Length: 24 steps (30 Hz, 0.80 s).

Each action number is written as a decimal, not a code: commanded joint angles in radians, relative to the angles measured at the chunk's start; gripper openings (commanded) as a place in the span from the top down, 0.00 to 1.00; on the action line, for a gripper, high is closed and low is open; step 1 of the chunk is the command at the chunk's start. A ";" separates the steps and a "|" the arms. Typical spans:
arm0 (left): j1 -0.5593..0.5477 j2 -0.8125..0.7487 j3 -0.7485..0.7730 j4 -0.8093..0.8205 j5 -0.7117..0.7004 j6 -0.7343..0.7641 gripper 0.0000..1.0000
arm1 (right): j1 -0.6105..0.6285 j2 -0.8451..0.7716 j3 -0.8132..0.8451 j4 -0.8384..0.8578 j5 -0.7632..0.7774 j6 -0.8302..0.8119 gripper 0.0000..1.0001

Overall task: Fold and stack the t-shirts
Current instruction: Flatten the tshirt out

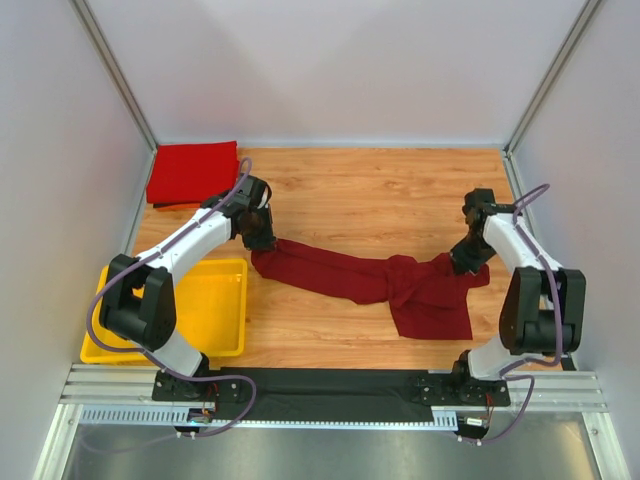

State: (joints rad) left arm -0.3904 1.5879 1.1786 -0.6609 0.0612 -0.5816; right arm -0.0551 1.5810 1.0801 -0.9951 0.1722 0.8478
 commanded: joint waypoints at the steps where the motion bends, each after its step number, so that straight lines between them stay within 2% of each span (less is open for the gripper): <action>1: -0.001 -0.025 -0.002 0.007 -0.012 -0.017 1.00 | 0.003 -0.142 0.008 -0.008 0.017 -0.073 1.00; 7: -0.001 -0.025 -0.023 0.027 -0.005 -0.026 1.00 | 0.011 -0.291 -0.212 0.113 -0.192 -0.125 1.00; 9: -0.002 -0.023 -0.025 0.029 0.005 -0.029 1.00 | 0.011 -0.293 -0.262 0.127 -0.174 -0.131 1.00; 11: -0.007 -0.022 -0.022 0.026 0.006 -0.029 1.00 | -0.002 -0.274 -0.237 0.103 -0.123 -0.133 0.99; 12: -0.007 -0.025 -0.022 0.024 0.000 -0.027 1.00 | -0.008 -0.248 -0.220 0.089 -0.114 -0.128 0.97; 15: -0.008 -0.029 -0.023 0.023 -0.001 -0.026 1.00 | -0.020 -0.201 -0.120 0.020 -0.070 -0.092 0.82; 16: -0.008 -0.034 -0.025 0.026 -0.001 -0.026 1.00 | -0.020 -0.191 -0.096 0.004 -0.063 -0.082 0.72; 19: -0.008 -0.037 -0.033 0.030 0.002 -0.029 1.00 | -0.020 -0.156 -0.043 -0.026 -0.054 -0.029 0.62; 24: -0.008 -0.034 -0.040 0.046 0.014 -0.030 1.00 | -0.020 -0.078 -0.006 -0.022 -0.048 0.003 0.57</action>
State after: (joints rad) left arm -0.3931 1.5852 1.1450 -0.6453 0.0631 -0.6006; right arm -0.0715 1.4563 1.0370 -0.9943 0.0978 0.8021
